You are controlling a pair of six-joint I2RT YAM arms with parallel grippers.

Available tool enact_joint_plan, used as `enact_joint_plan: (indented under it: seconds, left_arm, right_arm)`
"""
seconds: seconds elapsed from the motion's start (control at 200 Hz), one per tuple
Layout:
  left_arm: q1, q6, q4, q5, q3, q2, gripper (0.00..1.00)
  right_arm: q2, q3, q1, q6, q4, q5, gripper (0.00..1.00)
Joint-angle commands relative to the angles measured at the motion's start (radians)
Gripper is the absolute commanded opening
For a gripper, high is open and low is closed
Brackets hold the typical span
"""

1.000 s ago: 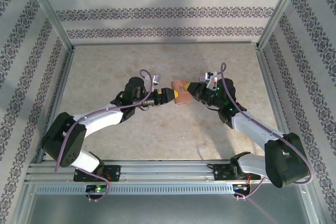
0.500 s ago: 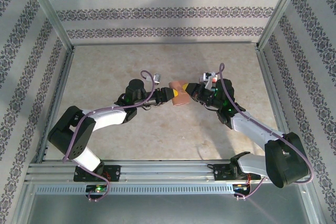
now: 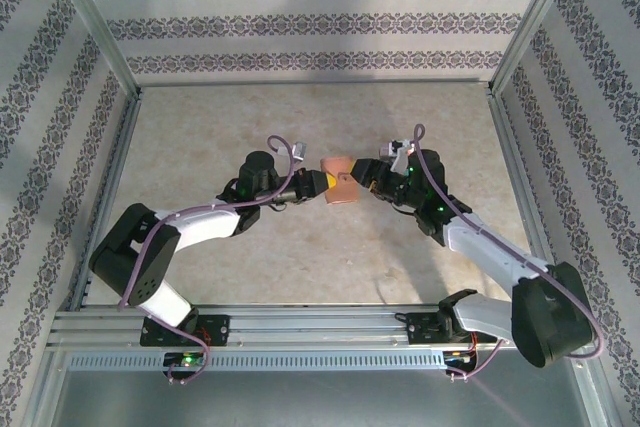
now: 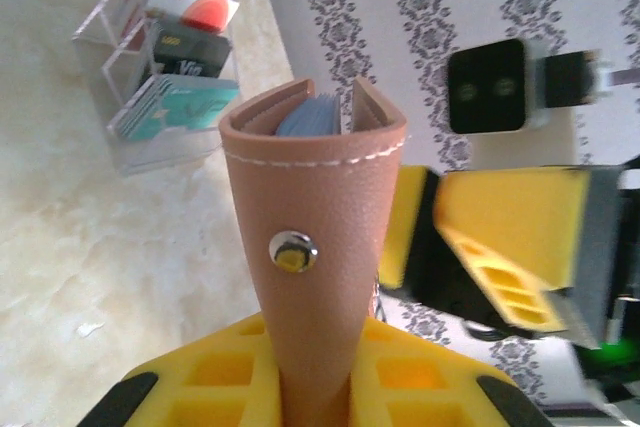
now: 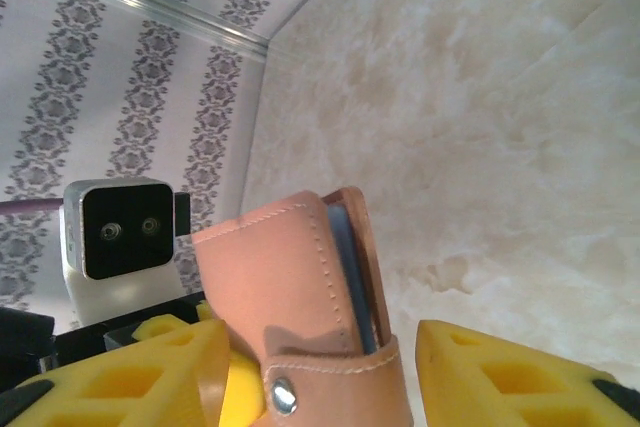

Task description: Take the credit cards out of the card holder

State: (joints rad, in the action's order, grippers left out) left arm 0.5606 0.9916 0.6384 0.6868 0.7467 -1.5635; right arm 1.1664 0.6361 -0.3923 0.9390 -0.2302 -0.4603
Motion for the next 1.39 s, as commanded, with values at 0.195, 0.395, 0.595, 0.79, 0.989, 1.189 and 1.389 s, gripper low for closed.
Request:
enact_joint_plan:
  seconds: [0.195,0.395,0.595,0.79,0.989,1.189,1.389]
  left_arm:
    - [-0.01,-0.322,-0.427,-0.115,0.11,0.132,0.15]
    - [-0.009,-0.316,-0.404,-0.073,0.114,0.126,0.14]
    - [-0.01,-0.295,-0.372,-0.064,0.09,0.134,0.11]
    - [-0.01,-0.276,-0.333,-0.05,0.072,0.137,0.09]
    - [-0.01,-0.263,-0.293,-0.017,0.069,0.127,0.06]
    - [-0.009,-0.25,-0.268,-0.009,0.07,0.132,0.04]
    - [-0.008,-0.234,-0.234,-0.007,0.06,0.132,0.04]
  right_arm:
    - [-0.082,0.194,-0.157,-0.27,0.484,0.337,0.49]
    - [-0.002,0.265,-0.254,-0.284,0.48,0.35,0.37]
    - [0.064,0.3,-0.269,-0.287,0.471,0.335,0.32]
    - [0.096,0.31,-0.273,-0.289,0.455,0.33,0.32]
    - [0.117,0.314,-0.275,-0.293,0.452,0.328,0.33]
    - [0.139,0.312,-0.275,-0.294,0.45,0.315,0.33]
    - [0.156,0.314,-0.28,-0.299,0.448,0.301,0.37]
